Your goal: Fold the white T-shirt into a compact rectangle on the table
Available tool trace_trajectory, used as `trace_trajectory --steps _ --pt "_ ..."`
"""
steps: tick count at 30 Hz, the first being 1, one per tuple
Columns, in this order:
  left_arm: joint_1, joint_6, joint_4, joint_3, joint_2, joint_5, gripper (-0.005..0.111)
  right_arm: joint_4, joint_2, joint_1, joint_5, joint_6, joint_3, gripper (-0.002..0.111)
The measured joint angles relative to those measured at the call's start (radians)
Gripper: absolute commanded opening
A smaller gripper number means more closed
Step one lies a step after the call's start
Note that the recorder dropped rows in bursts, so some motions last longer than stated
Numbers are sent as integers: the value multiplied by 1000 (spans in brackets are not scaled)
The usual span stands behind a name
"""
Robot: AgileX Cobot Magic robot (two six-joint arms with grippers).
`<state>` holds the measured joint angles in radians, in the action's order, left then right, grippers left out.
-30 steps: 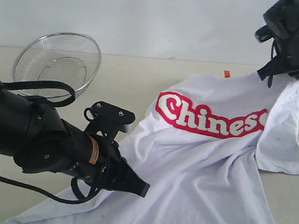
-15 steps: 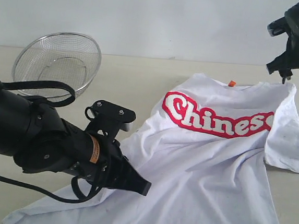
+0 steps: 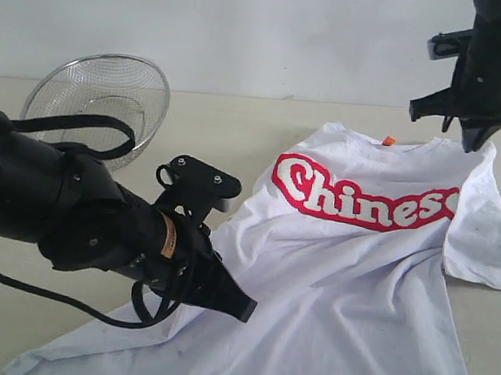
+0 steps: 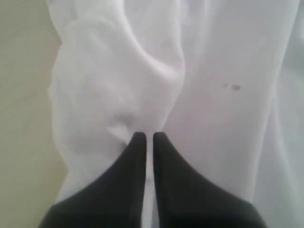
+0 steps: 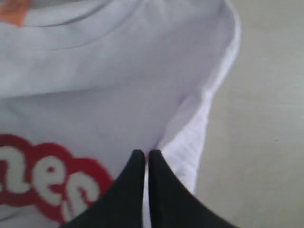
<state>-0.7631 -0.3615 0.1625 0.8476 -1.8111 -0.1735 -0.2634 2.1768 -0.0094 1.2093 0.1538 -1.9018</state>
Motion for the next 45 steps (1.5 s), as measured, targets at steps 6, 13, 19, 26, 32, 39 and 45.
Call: trace_trajectory --steps 6,13,19,26,32,39,45 --pt "0 210 -138 27 0 -68 5 131 -80 95 4 -54 60 0" --pt "10 356 -193 38 0 -71 5 155 -213 225 4 -35 343 0" --pt "97 397 -197 133 0 -34 5 159 -349 340 -54 58 674 0" --pt "175 518 -197 403 -127 -39 5 159 -498 403 -206 158 997 0" --pt "195 561 -197 695 -338 -84 5 163 -612 407 -316 221 1184 0" --pt "195 835 -497 1142 -607 -212 5 199 -658 408 -414 236 1293 0" --pt "191 965 -704 1245 -741 -240 5 224 -658 408 -426 189 1293 0"
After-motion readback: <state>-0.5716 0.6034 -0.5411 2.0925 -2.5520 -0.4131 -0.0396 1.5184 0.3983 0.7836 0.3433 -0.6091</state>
